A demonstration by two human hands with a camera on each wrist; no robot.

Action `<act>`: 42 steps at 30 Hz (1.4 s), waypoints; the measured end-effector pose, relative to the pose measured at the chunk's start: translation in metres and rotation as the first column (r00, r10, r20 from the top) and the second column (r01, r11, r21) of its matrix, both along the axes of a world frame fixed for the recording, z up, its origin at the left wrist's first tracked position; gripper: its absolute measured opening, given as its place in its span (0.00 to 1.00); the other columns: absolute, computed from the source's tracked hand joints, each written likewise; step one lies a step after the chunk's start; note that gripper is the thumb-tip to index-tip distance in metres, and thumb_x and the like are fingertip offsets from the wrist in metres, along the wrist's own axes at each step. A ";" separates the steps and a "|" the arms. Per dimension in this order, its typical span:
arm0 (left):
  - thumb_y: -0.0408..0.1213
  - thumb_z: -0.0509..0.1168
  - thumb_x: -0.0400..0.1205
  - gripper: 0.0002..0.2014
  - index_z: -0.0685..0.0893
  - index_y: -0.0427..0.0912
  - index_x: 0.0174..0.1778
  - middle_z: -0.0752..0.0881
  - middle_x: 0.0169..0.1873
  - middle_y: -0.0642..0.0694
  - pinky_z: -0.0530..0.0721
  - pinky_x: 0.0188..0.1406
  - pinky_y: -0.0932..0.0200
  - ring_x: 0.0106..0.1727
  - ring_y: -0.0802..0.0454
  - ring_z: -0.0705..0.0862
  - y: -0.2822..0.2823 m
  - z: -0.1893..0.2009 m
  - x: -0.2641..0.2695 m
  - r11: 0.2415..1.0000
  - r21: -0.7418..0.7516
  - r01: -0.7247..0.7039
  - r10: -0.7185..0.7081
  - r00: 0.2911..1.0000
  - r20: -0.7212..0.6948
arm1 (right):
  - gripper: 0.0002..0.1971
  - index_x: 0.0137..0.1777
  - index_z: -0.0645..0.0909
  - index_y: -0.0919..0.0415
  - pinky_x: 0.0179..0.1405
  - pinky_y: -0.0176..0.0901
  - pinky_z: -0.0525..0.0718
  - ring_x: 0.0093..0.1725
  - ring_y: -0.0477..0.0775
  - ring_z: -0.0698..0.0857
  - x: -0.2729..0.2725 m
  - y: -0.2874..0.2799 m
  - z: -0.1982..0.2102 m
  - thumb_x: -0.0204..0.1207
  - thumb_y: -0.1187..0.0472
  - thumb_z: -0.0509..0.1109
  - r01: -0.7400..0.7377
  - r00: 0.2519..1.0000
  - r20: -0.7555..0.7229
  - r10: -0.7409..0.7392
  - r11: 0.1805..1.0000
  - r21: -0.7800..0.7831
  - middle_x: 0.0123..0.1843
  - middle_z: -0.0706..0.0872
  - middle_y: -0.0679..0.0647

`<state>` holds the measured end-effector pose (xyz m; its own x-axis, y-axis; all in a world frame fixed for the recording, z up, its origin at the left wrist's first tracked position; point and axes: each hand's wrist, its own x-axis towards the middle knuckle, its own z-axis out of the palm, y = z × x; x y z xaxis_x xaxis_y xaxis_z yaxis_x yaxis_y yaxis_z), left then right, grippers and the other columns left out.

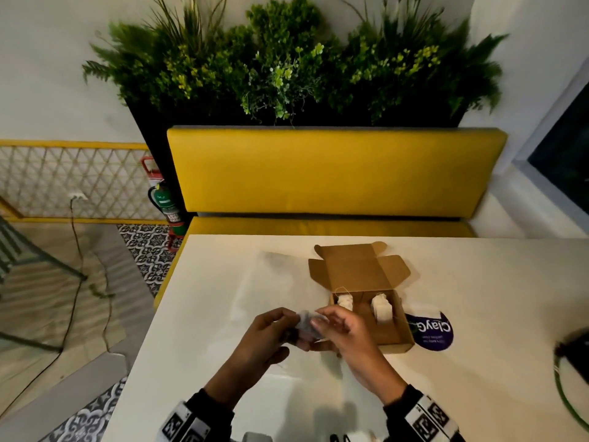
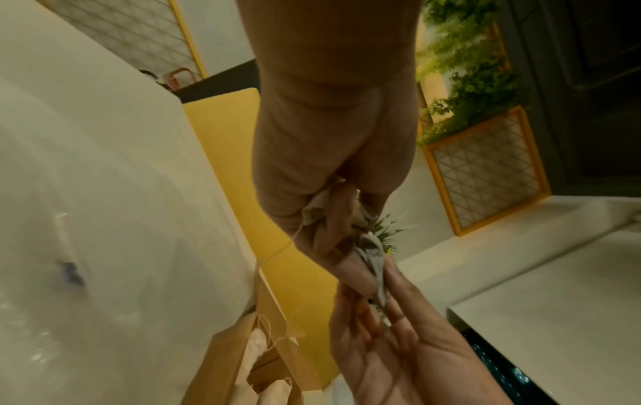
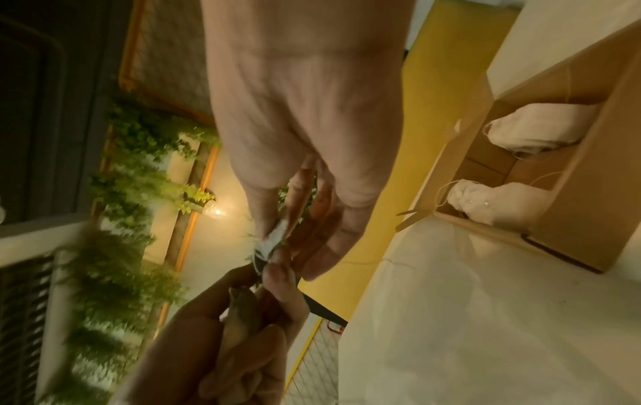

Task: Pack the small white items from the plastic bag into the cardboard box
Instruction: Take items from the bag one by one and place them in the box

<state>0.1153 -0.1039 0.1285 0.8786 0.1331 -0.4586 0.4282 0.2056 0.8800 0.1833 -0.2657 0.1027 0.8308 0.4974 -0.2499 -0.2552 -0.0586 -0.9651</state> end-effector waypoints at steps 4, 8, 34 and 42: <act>0.45 0.65 0.84 0.13 0.86 0.38 0.45 0.86 0.39 0.39 0.61 0.23 0.63 0.35 0.50 0.80 -0.008 0.010 0.010 0.998 0.046 0.035 -0.037 0.998 0.051 | 0.11 0.55 0.85 0.62 0.43 0.51 0.91 0.48 0.58 0.91 0.004 -0.014 0.004 0.75 0.59 0.74 0.108 0.991 -0.088 -0.105 0.993 0.037 0.49 0.91 0.56; 0.44 0.71 0.79 0.12 0.88 0.37 0.48 0.84 0.34 0.39 0.58 0.23 0.59 0.24 0.52 0.66 -0.017 0.015 0.020 0.983 0.150 0.106 -0.121 0.988 0.099 | 0.10 0.54 0.87 0.58 0.48 0.57 0.91 0.46 0.59 0.92 0.009 -0.024 0.007 0.74 0.58 0.75 0.142 0.988 -0.061 -0.141 0.990 0.022 0.48 0.92 0.56; 0.43 0.71 0.80 0.06 0.90 0.50 0.51 0.89 0.51 0.59 0.81 0.40 0.69 0.48 0.58 0.86 -0.033 0.026 0.059 0.829 0.537 0.158 -0.352 0.893 0.281 | 0.04 0.38 0.85 0.48 0.39 0.31 0.83 0.41 0.41 0.86 0.055 -0.074 0.049 0.73 0.55 0.77 -0.071 0.830 0.488 0.270 0.919 -0.388 0.38 0.88 0.41; 0.36 0.68 0.82 0.10 0.88 0.32 0.51 0.85 0.31 0.52 0.73 0.21 0.71 0.24 0.62 0.79 -0.063 0.022 0.091 0.884 0.366 0.290 -0.384 0.897 0.218 | 0.03 0.41 0.84 0.54 0.43 0.37 0.86 0.43 0.45 0.88 0.073 -0.091 0.044 0.77 0.60 0.73 -0.069 0.912 0.368 0.182 0.952 -0.299 0.39 0.88 0.46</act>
